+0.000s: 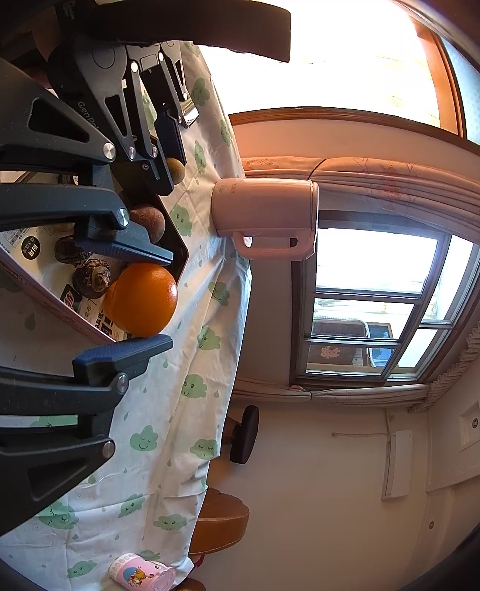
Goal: Organize fruits
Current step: 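Lower the brown fruit and orange over the tin with both grippers, then open both grippers to drop the brown fruit and orange into the tin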
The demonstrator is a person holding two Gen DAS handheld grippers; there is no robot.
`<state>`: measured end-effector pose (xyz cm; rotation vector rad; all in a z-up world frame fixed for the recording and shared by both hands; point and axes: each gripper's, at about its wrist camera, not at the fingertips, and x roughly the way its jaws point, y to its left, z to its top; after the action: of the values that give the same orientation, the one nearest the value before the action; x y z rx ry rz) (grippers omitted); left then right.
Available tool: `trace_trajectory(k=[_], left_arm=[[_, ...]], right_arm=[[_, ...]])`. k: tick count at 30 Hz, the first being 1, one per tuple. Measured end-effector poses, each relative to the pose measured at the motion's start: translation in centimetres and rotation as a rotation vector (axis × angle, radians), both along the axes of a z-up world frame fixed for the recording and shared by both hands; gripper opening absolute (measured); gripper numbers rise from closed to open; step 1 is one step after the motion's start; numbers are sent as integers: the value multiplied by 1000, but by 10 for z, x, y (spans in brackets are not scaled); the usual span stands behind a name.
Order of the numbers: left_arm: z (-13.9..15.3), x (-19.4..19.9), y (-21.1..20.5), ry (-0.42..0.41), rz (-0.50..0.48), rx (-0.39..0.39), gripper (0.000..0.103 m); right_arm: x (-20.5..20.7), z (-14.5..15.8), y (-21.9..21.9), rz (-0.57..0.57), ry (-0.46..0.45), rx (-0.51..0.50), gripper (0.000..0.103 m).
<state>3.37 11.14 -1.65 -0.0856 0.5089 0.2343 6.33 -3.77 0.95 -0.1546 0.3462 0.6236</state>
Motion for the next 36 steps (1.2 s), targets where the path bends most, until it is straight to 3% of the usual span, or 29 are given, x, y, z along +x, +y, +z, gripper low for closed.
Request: trace_trajectory(k=[15,28,30,31,36], left_arm=[[-5,2,8,35,-3,1,30],[-15,13,5,100,-29,4,30],[-16,13,4,106,-32,8,34],[-16,13,3,107,-33,10,42],[-15,12,6,101,-27,1,49]], right_arm=[[6,-14,17,4,52,-42,41],[25,-34,29,34,198,-111,41],[27,-38,32,42,221,-127,42],[27,-39,33,43,229,-137,43],[28,-38,29,16,230,-127,56]])
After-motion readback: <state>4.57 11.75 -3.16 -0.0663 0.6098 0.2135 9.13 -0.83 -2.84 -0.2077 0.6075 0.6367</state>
